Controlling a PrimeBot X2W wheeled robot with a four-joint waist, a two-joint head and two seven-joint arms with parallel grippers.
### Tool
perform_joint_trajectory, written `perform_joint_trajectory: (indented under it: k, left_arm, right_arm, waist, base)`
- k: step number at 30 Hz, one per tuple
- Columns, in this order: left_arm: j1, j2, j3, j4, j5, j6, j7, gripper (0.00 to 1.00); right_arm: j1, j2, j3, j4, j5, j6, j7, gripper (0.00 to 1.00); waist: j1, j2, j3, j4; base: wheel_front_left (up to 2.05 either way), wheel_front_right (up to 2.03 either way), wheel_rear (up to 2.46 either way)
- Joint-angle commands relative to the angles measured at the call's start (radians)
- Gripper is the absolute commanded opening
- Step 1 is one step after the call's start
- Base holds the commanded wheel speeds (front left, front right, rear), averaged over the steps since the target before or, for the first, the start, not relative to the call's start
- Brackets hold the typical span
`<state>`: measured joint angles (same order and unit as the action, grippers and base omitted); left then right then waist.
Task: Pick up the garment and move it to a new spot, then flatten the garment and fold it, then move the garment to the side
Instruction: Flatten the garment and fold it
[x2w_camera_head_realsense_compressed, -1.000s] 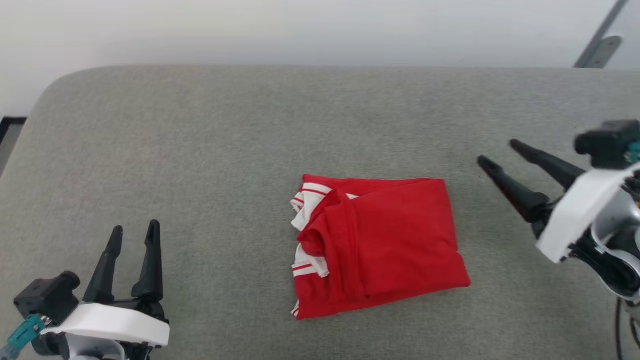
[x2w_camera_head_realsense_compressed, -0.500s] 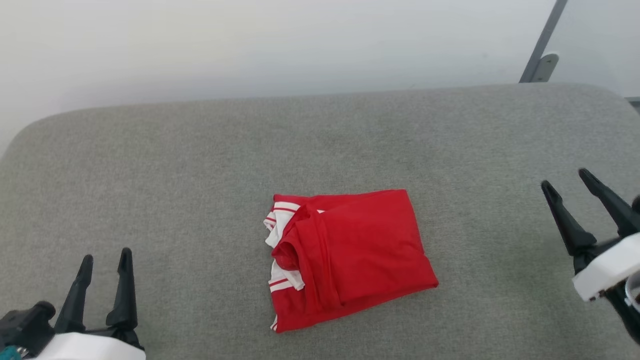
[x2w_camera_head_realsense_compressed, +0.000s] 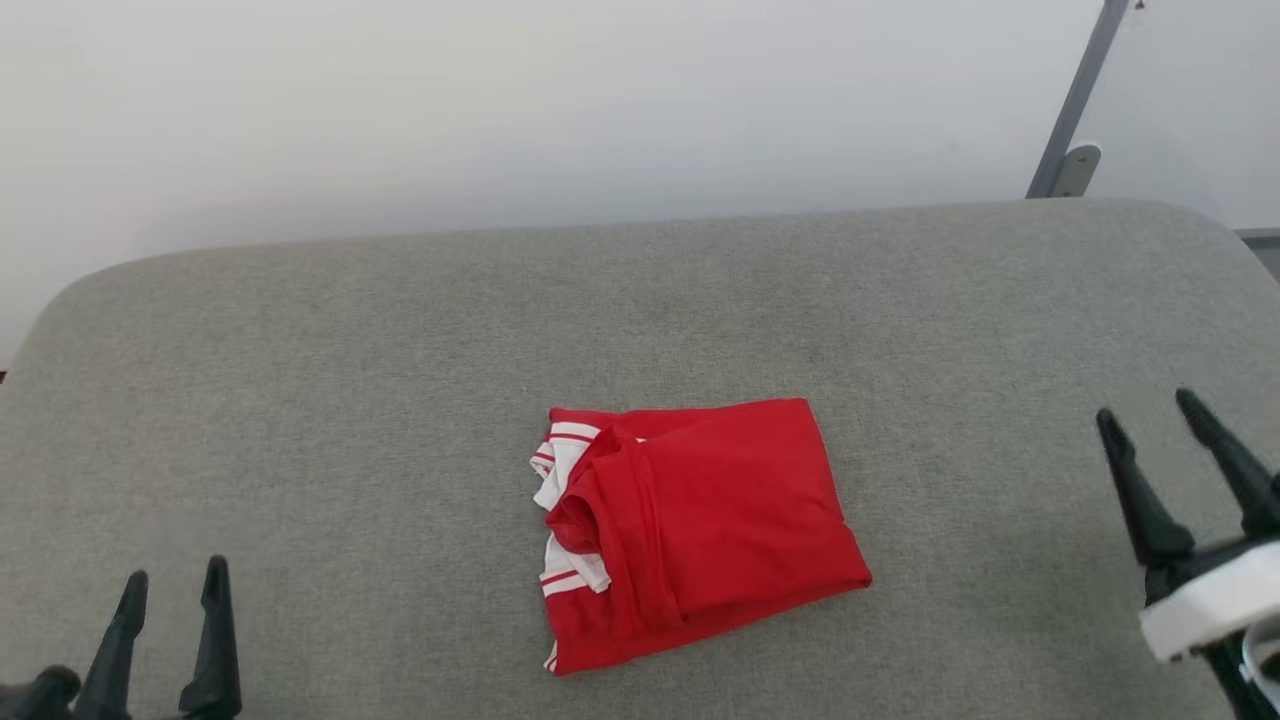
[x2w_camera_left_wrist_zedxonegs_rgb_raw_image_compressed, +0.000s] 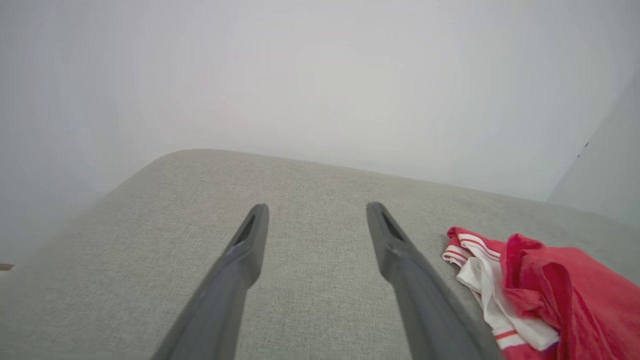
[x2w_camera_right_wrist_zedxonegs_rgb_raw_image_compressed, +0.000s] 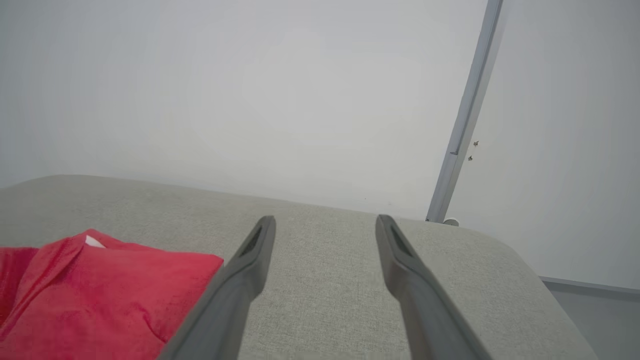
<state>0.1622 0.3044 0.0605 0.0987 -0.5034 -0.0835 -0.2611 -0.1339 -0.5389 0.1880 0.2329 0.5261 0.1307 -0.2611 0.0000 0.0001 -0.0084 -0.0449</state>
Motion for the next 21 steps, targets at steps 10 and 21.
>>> perform_joint_trajectory:
  k: [10,21]
  left_arm:
    - [0.029,-0.068,0.066,0.022,0.060,-0.041,-0.005,1.00]
    - [0.032,-0.073,0.049,0.024,0.050,-0.046,-0.005,1.00]
  right_arm:
    - [0.124,0.088,-0.109,-0.074,-0.075,0.000,-0.004,1.00]
    - [0.199,0.149,-0.169,-0.083,-0.098,0.000,-0.004,1.00]
  waist:
    - [0.0000,-0.0001,-0.012,0.027]
    - [0.0000,-0.0001,-0.026,0.049]
  base:
    - [0.00,0.00,0.00]
    - [0.00,0.00,0.00]
